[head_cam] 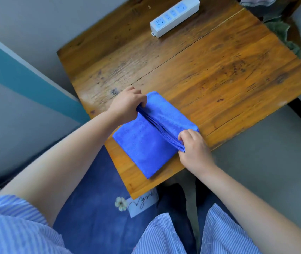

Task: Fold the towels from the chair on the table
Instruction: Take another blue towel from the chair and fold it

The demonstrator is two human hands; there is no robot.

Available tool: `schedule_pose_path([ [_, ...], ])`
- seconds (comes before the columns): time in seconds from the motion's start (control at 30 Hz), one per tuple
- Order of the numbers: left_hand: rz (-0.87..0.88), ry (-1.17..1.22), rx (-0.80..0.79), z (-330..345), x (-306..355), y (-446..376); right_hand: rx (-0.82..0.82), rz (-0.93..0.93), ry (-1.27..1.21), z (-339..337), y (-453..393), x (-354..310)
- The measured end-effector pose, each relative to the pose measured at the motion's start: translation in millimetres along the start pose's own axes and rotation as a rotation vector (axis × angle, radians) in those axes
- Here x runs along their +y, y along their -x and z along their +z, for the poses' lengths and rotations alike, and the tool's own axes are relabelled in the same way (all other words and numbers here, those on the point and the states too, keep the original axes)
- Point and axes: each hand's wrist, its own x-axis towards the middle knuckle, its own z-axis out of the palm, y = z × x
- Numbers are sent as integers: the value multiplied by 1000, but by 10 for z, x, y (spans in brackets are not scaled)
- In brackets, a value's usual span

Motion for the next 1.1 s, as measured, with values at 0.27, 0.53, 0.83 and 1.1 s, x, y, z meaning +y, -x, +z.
schedule_pose_path([
  [0.27, -31, -49, -48, 455, -413, 584, -80, -19, 127, 573, 387, -388],
  [0.53, -50, -16, -49, 762, -686, 852, -139, -83, 193, 975, 584, -554],
  [0.83, 10, 47, 149, 887, -675, 1156, -262, -102, 122, 905, 830, -493],
  [1.1, 32, 111, 149, 945, -582, 1284, -166, 6, 390, 954, 650, -505],
])
